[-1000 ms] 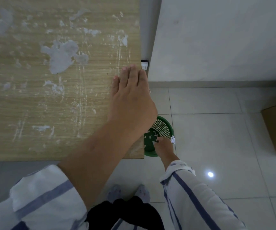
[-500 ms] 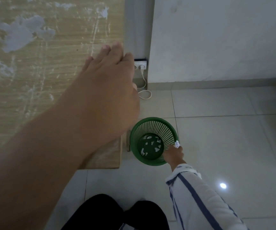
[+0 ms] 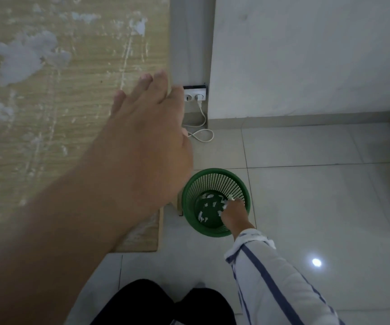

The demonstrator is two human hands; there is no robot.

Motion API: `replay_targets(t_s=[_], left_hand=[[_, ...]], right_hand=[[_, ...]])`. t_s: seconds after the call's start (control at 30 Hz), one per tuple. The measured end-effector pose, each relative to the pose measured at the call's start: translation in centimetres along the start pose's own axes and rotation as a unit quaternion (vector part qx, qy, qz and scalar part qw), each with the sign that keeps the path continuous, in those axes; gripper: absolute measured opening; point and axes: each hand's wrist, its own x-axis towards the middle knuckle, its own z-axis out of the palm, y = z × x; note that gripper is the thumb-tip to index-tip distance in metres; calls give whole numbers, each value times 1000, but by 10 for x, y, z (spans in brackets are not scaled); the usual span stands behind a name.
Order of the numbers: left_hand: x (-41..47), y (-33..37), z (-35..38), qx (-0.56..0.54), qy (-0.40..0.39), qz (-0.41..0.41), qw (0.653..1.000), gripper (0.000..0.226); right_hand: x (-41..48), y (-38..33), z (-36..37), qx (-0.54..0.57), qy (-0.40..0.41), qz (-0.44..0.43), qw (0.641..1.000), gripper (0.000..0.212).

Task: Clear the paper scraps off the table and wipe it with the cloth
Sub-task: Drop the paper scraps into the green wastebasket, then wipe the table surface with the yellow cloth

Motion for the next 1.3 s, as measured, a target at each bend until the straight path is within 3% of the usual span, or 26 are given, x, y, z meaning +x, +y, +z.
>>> replay_targets(t_s=[0.13,0.33,0.5,0.77,1.3], left_hand=[[0,3,0,8,-19,-12,1000,62],[1,4,-2,-3,-38,-20,999,66],[-2,2,-16,-32,-72,-16,997,63],[-1,-31,-74,-27,-107,-55,992,55],[7,-152,-215,-34,78,-142,986,54]], right_hand=[[-24,-13,-23,-43,1,-68,997,38],[-79,-54,-73,-9,24,-89,996,38],[-138,-115,-140,-25,66,-160,985,35],[-227,-207,-226,40,192,-250,948,30],[-298,-411,-244,-74,191,-454,867,36]])
